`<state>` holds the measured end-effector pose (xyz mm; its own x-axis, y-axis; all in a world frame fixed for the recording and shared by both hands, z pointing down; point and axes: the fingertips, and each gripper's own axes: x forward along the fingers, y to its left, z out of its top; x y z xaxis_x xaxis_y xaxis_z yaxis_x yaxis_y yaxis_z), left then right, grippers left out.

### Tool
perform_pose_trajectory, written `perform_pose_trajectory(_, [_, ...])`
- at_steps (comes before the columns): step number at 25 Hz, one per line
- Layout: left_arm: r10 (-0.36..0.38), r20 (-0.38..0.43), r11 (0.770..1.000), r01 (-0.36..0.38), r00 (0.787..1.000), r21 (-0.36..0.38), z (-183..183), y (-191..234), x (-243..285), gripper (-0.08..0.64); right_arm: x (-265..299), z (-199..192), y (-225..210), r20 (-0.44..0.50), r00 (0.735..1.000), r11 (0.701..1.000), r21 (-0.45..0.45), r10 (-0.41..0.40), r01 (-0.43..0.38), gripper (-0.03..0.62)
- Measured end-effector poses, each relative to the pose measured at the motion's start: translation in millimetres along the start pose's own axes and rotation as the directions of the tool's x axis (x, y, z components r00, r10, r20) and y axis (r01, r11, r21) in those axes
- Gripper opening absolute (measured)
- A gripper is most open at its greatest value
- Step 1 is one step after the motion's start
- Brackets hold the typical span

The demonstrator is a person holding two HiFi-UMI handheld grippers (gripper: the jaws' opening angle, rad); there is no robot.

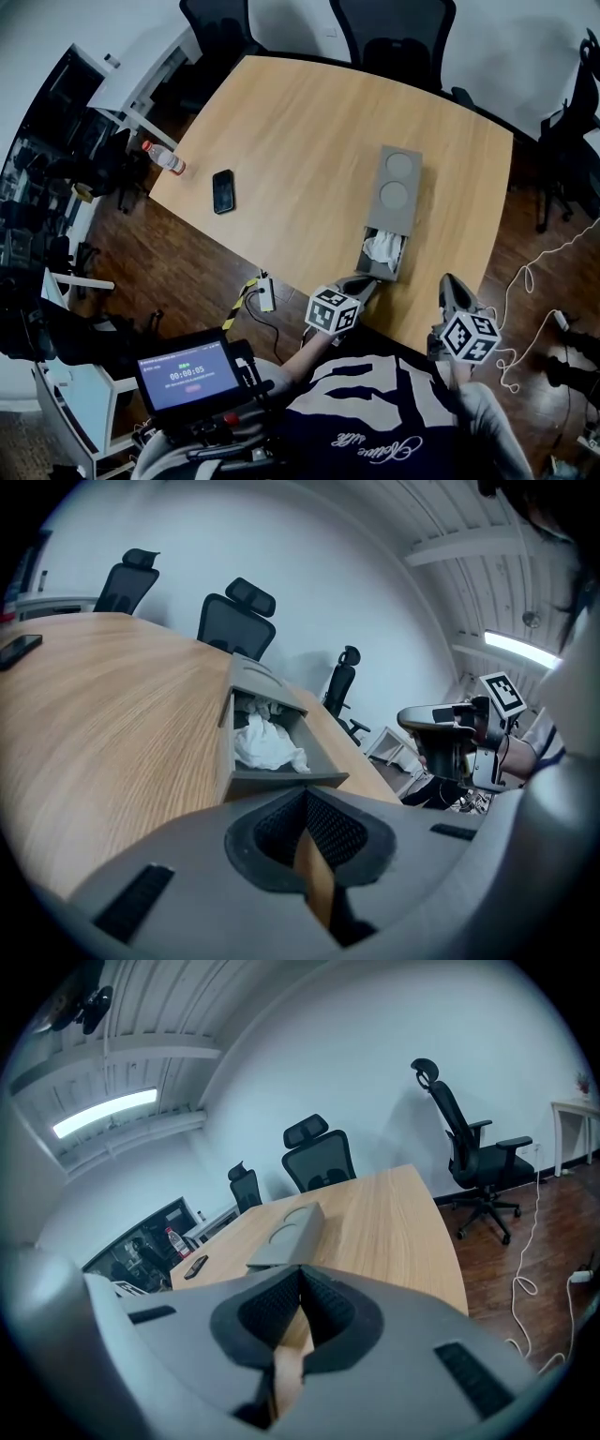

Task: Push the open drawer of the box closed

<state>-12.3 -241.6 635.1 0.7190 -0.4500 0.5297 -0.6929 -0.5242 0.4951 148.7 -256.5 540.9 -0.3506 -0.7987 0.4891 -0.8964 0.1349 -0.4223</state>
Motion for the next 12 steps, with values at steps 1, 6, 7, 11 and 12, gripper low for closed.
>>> perform_pose_trajectory(1, [0.002,0.004,1.0,-0.002,1.0,-0.004,2.9,2.3,1.2,0.002,1.9,0.2,-0.3,-0.004,1.0,1.0,0.0,0.003,-0.003,-0.002])
perform_pose_trajectory(6, [0.029,0.052,0.999,-0.028,0.998,-0.02,28.9,16.9,15.3,0.002,-2.0,-1.3,-19.9,-0.009,1.0,0.999,0.025,-0.026,0.026,-0.002])
perform_pose_trajectory(7, [0.043,0.066,0.999,-0.041,0.997,-0.023,37.0,21.3,20.0,0.002,-5.1,-2.3,-26.6,-0.009,0.999,0.999,0.034,-0.039,0.04,-0.002])
perform_pose_trajectory(11, [0.07,0.083,0.998,-0.069,0.994,-0.015,62.3,37.8,37.4,0.002,-21.0,-14.4,-49.0,-0.022,0.995,0.992,0.084,-0.094,0.095,-0.002])
perform_pose_trajectory(12, [0.073,0.084,0.997,-0.073,0.994,-0.009,67.2,41.0,40.3,0.002,-24.9,-17.6,-52.2,-0.025,0.994,0.99,0.097,-0.104,0.106,-0.002])
